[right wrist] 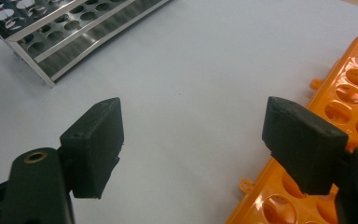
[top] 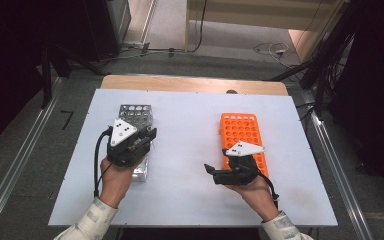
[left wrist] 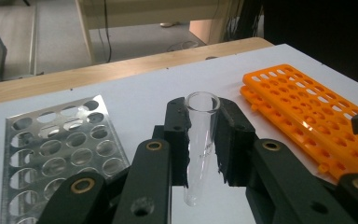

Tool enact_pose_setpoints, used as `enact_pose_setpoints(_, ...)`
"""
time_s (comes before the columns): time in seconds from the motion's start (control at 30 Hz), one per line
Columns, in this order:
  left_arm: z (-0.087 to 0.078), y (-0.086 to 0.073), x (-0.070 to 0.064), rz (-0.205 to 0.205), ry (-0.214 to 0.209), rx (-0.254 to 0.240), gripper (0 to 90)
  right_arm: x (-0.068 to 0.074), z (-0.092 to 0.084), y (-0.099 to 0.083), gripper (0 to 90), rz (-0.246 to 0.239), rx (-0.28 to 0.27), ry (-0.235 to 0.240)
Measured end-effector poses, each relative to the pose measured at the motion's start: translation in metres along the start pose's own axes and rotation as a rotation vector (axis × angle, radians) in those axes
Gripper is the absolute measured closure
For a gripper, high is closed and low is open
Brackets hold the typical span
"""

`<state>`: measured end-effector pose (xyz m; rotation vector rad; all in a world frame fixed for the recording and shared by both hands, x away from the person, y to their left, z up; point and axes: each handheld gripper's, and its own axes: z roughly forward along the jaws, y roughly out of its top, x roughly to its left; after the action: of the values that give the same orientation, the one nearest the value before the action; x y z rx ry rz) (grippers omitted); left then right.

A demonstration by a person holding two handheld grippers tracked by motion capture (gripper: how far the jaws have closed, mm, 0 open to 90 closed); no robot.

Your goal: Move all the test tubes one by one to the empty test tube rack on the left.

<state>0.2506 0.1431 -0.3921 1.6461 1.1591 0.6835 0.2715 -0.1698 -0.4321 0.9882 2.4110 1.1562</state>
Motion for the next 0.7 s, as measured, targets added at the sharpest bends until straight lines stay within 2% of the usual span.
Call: enact_pose_setpoints(0.7, -0.007, 0.007, 0.024, -0.028, 0.064, -0.014, 75.6, -0.002, -0.001, -0.001, 19.3, 0.004, -0.002, -0.002)
